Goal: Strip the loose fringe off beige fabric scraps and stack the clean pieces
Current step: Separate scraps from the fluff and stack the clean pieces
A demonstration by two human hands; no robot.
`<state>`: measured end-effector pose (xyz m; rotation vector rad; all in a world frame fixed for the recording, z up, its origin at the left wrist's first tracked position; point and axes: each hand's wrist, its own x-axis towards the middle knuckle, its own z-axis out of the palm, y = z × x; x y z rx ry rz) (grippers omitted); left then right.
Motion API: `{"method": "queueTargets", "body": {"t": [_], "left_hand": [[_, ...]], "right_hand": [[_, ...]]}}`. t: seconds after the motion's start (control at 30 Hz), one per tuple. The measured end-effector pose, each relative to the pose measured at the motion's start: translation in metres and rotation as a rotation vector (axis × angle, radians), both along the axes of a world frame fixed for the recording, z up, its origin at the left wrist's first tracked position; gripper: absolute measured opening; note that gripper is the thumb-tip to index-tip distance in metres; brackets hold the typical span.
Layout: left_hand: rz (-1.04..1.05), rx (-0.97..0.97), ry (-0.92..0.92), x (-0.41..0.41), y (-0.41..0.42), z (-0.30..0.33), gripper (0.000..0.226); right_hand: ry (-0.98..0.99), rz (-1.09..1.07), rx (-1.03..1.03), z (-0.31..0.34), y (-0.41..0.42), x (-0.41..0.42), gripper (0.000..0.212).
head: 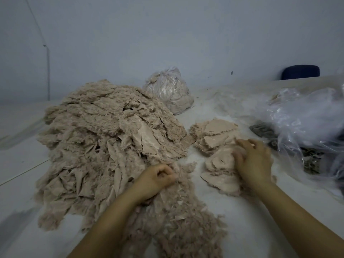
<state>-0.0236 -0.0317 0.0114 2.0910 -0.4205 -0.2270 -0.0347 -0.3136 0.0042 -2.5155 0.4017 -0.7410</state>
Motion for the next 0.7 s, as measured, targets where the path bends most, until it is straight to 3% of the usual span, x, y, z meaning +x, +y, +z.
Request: {"method": "queueTargets", "body": {"t": [0.07, 0.2, 0.27, 0.3, 0.33, 0.4, 0.47, 0.53, 0.6, 0.67, 0.7], "left_hand": [[-0.112, 0.152, 0.035, -0.002, 0.008, 0.003, 0.027], [-0.161, 0.467, -0.030, -0.004, 0.023, 0.009, 0.066], [-0.150, 0.556, -0.152, -0.001, 0.026, 0.007, 0.039], [-0.108, 0.483, -0.169, 0.000, 0.026, 0.007, 0.018], [-0.064, 0.364, -0.148, -0.001, 0.024, 0.009, 0.007], [-0.009, 0.111, -0.117, -0.003, 0.016, 0.010, 0.016], [-0.020, -0.079, -0.101, -0.006, 0.003, 0.012, 0.015], [-0.033, -0.240, -0.099, -0.009, -0.009, 0.013, 0.013], [0.010, -0.336, -0.112, -0.011, -0.012, 0.018, 0.010], [0.023, -0.338, -0.083, -0.009, -0.002, 0.019, 0.005], [0.004, -0.255, -0.067, -0.008, 0.007, 0.017, 0.014]], "right_hand": [[-0.035, 0.131, -0.093, -0.009, 0.008, -0.001, 0.035], [0.423, 0.203, -0.261, -0.025, 0.012, -0.002, 0.040], [0.425, 0.175, -0.320, -0.024, 0.012, -0.004, 0.041], [0.292, 0.166, -0.304, -0.020, 0.016, -0.007, 0.040], [0.119, 0.171, -0.216, -0.013, 0.025, -0.011, 0.040], [-0.050, 0.344, 0.100, 0.002, 0.048, -0.022, 0.041], [0.169, 0.669, 0.497, 0.014, 0.083, -0.037, 0.046], [0.362, 0.839, 0.718, 0.009, 0.114, -0.046, 0.052], [0.273, 0.823, 0.840, 0.001, 0.129, -0.047, 0.019], [0.174, 0.767, 0.994, -0.001, 0.128, -0.044, 0.019], [0.157, 0.757, 1.073, -0.002, 0.124, -0.041, 0.020]]}}
